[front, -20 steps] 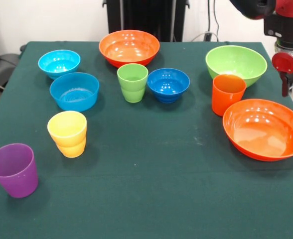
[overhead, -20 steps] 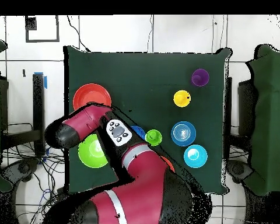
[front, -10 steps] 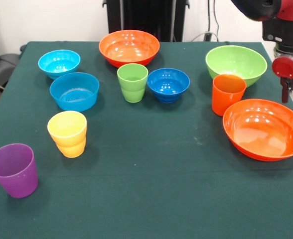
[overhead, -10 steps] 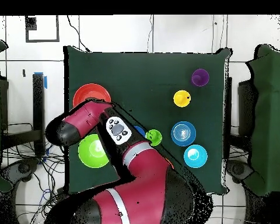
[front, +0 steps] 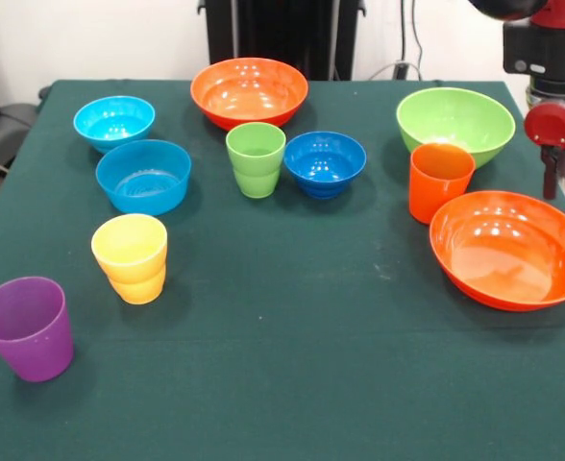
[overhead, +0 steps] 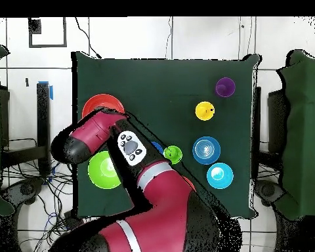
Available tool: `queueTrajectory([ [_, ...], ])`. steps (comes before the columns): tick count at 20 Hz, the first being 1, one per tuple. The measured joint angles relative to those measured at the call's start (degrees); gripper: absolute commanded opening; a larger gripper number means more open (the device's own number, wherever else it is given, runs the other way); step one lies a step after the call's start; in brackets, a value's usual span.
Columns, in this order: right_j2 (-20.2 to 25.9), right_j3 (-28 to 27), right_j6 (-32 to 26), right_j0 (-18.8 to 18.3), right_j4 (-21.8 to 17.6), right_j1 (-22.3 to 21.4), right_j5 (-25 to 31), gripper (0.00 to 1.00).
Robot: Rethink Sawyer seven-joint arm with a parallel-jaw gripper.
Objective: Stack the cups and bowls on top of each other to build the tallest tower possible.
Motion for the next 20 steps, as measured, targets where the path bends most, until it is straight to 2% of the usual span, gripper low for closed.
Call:
queueTrajectory([
  [11,0.00,-1.36,0.00,0.00,-2.38,0.09,0.00,1.00],
  [20,0.00,-3.30,0.00,0.01,-3.13,2.10,0.00,1.00],
])
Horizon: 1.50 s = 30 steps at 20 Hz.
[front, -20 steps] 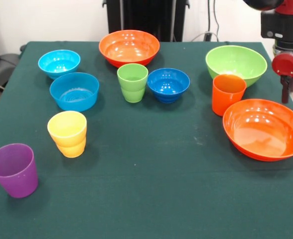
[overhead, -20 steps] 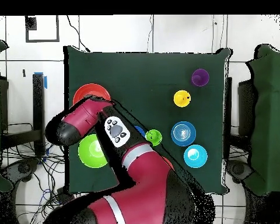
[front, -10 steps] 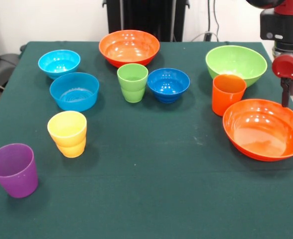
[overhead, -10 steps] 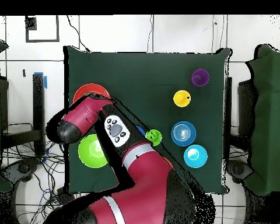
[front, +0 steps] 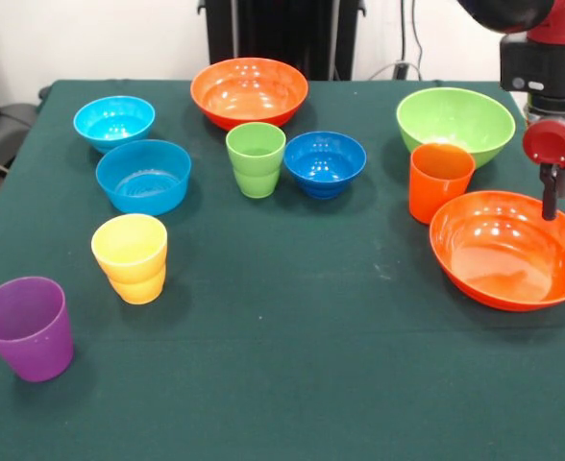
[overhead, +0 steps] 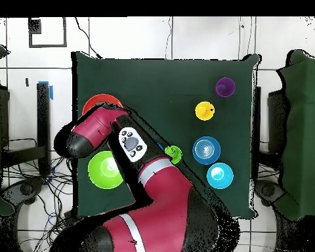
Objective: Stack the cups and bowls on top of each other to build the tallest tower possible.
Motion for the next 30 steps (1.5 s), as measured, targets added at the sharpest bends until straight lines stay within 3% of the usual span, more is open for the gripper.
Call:
queueTrajectory([
  [12,-0.06,-0.90,0.00,0.04,0.00,3.55,0.00,1.00],
  [30,-0.08,-0.92,0.00,0.09,0.00,5.30,0.01,1.00],
])
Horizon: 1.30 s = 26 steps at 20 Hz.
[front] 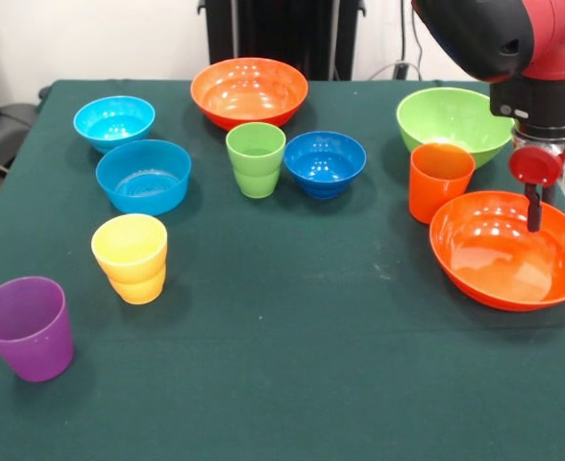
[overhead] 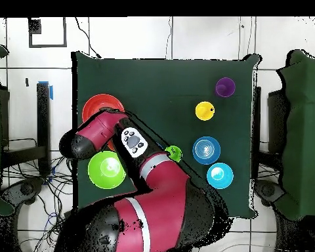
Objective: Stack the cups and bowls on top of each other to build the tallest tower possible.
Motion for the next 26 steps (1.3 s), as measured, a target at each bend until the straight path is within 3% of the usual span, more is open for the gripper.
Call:
queueTrajectory([
  [26,-0.75,0.00,0.00,0.76,0.00,0.44,0.01,1.00],
])
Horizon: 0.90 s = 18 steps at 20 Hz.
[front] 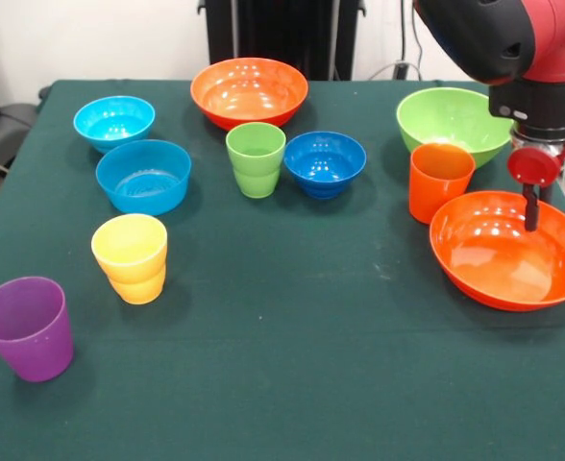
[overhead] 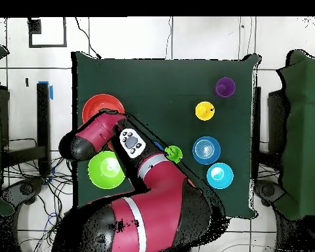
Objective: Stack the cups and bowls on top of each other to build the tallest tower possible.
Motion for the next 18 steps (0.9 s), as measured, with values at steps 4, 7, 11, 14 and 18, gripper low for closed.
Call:
queueTrajectory([
  [4,0.00,0.00,0.00,0.00,0.00,0.23,-0.01,1.00],
  [7,0.00,-0.01,0.00,-0.01,0.00,0.26,-0.01,1.00],
  [11,0.00,-0.01,0.00,0.00,0.00,0.32,-0.01,1.00],
  [14,0.00,0.00,-0.01,-0.01,0.00,0.34,-0.02,0.00],
  [18,0.02,-0.07,-0.01,-0.02,0.02,-0.03,-0.01,0.00],
])
